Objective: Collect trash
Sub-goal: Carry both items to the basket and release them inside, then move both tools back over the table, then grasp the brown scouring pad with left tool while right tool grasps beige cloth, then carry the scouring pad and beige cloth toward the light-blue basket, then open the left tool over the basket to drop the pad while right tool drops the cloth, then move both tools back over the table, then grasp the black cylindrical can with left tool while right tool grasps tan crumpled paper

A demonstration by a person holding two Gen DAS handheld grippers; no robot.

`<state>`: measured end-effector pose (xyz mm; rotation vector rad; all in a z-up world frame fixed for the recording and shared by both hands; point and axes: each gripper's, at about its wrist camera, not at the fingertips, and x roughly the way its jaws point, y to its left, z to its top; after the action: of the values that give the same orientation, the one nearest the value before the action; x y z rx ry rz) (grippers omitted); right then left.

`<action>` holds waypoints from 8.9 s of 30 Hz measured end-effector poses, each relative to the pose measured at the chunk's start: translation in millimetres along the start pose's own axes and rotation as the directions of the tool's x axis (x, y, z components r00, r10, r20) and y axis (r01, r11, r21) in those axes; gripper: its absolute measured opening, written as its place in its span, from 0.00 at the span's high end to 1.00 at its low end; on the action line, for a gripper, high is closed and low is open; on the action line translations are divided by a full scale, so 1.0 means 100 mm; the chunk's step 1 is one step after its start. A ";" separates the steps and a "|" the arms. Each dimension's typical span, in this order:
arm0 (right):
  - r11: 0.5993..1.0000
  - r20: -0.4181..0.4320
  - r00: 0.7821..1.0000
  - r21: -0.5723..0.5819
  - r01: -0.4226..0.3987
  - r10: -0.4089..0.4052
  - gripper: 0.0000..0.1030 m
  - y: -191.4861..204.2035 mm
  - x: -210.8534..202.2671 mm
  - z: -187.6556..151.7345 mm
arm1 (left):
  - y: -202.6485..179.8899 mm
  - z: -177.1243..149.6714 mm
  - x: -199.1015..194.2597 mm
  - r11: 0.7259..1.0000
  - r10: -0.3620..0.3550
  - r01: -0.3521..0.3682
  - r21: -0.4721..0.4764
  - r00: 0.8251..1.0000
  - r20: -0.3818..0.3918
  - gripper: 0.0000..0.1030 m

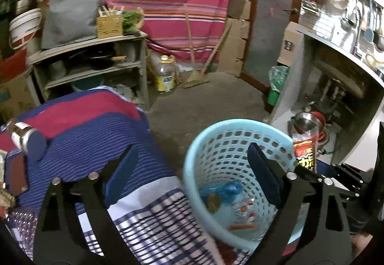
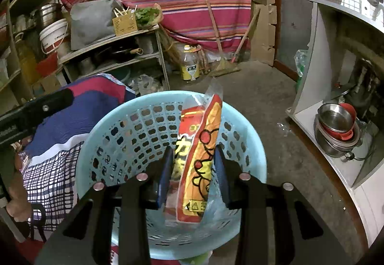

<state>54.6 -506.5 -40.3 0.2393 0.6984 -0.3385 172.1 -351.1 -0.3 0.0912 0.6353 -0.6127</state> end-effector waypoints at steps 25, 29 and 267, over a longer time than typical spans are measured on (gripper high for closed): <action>0.999 0.047 0.998 0.016 0.036 -0.037 0.22 0.43 0.01 0.15 | 1.03 -0.40 -0.92 0.972 0.225 -0.221 -0.078 0.973 0.054 0.06; 1.000 0.057 0.998 -0.017 0.025 -0.024 0.20 0.69 -0.06 0.11 | 1.29 -0.51 -1.11 0.958 0.272 -0.266 -0.110 0.961 0.050 0.06; 0.951 0.023 0.983 -0.261 -0.168 0.180 0.12 2.82 -0.15 -0.33 | 3.99 -1.30 -1.61 0.810 0.446 -0.475 -0.344 0.880 -0.164 0.06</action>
<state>131.5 -233.5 -26.3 0.0439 0.6623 -0.0815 225.4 91.9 -52.4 -0.0909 0.7626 -0.0054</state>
